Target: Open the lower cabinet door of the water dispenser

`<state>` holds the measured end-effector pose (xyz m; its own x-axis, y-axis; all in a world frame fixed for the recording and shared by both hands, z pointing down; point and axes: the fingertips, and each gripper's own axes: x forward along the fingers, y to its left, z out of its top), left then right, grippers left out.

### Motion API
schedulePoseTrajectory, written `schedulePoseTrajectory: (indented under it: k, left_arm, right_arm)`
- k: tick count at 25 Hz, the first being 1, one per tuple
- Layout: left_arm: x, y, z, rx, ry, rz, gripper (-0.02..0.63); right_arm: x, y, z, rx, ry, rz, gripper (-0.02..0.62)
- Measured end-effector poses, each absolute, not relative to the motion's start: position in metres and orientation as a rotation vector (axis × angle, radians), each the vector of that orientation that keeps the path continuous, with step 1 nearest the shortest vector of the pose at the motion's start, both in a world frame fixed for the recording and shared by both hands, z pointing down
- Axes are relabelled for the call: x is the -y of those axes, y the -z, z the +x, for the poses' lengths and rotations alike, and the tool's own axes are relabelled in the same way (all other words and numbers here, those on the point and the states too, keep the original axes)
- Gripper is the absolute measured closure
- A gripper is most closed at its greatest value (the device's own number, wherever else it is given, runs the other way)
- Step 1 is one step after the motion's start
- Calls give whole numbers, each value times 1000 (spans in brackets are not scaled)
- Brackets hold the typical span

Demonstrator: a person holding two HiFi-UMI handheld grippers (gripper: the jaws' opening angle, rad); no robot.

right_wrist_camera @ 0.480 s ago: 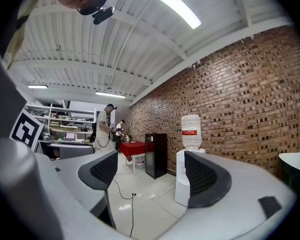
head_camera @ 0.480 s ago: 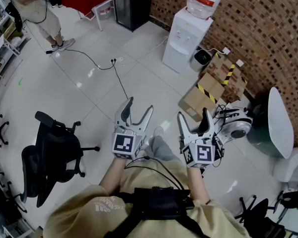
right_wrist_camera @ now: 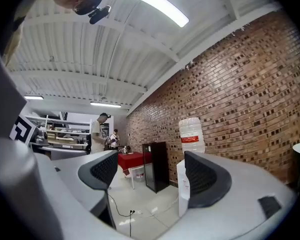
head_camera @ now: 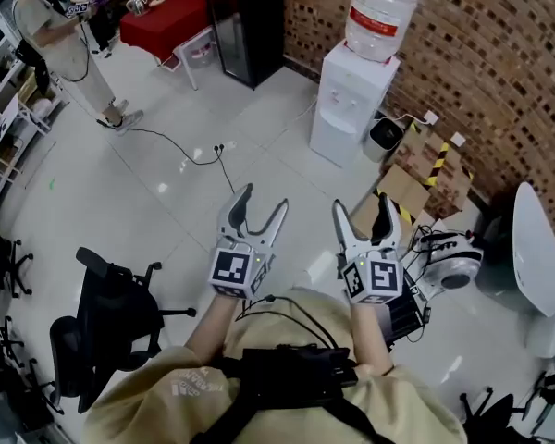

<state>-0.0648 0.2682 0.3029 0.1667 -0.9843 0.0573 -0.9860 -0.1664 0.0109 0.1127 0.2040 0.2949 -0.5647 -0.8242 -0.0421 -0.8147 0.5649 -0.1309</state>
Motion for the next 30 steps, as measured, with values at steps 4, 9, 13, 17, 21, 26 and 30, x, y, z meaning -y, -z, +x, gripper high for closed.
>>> schedulePoseTrajectory:
  k: [4, 9, 13, 17, 21, 26, 30]
  left_arm:
    - [-220, -299, -61, 1998, -55, 2365, 313]
    - [-174, -304, -49, 1985, -80, 2368, 313]
    - [-152, -314, -48, 1992, -107, 2335, 313]
    - [-135, -334, -53, 1983, -147, 2282, 313]
    - [-98, -347, -60, 1940, -167, 2288, 314]
    - [-30, -366, -70, 1870, -175, 2336, 313]
    - [41, -375, -80, 1789, -226, 2427, 314]
  right_arm:
    - [-163, -297, 120, -2695, 172, -1421, 160]
    - [-120, -309, 137, -2678, 221, -1435, 160]
    - [-94, -327, 148, -2670, 295, -1458, 164]
    - [-82, -349, 148, -2691, 371, -1461, 169]
    - [-57, -367, 141, -2694, 408, -1486, 172]
    - [-1, -386, 142, -2660, 413, -1596, 172]
    - [52, -398, 137, -2598, 412, -1727, 172]
